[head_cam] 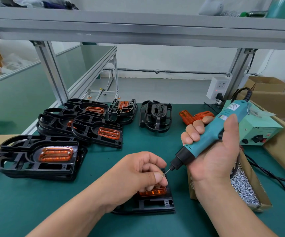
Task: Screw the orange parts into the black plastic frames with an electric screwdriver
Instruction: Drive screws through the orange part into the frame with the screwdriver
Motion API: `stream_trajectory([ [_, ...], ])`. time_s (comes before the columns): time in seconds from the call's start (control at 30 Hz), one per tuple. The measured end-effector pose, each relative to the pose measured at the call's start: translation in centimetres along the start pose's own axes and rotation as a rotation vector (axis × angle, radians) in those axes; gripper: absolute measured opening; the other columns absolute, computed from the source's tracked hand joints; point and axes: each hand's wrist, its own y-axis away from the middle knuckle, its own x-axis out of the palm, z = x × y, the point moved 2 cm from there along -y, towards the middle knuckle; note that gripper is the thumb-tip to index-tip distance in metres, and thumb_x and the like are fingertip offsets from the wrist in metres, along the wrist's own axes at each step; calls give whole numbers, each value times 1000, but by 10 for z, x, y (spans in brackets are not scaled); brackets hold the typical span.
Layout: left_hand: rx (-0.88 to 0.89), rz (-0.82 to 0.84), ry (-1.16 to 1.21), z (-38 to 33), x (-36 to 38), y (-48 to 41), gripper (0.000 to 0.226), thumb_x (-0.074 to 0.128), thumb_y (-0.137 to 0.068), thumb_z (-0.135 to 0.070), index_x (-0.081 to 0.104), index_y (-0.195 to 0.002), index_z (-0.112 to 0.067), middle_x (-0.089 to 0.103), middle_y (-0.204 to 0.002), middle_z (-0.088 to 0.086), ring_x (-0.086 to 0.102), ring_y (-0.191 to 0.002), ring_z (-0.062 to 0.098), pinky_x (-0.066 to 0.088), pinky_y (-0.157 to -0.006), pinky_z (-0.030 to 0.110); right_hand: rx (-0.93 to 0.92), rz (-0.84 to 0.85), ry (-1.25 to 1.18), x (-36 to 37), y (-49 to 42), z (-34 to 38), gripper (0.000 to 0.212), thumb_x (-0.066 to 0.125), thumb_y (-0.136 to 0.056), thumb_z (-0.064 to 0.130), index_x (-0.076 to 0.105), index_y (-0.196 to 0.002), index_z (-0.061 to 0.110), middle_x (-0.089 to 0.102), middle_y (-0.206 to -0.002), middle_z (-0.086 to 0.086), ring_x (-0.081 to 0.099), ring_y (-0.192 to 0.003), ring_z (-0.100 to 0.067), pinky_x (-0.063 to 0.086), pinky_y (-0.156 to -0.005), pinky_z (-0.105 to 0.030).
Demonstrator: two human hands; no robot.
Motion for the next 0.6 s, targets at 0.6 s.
stream_trajectory([
  [0.6, 62, -69, -155, 6, -5, -3, 20, 68, -95, -9, 67, -111, -20, 81, -95, -2, 63, -71, 7, 50, -70, 18, 21, -189, -5, -5, 1, -11, 46, 58, -103, 60, 55, -87, 17, 46, -75, -2, 42, -62, -17, 43, -57, -28],
])
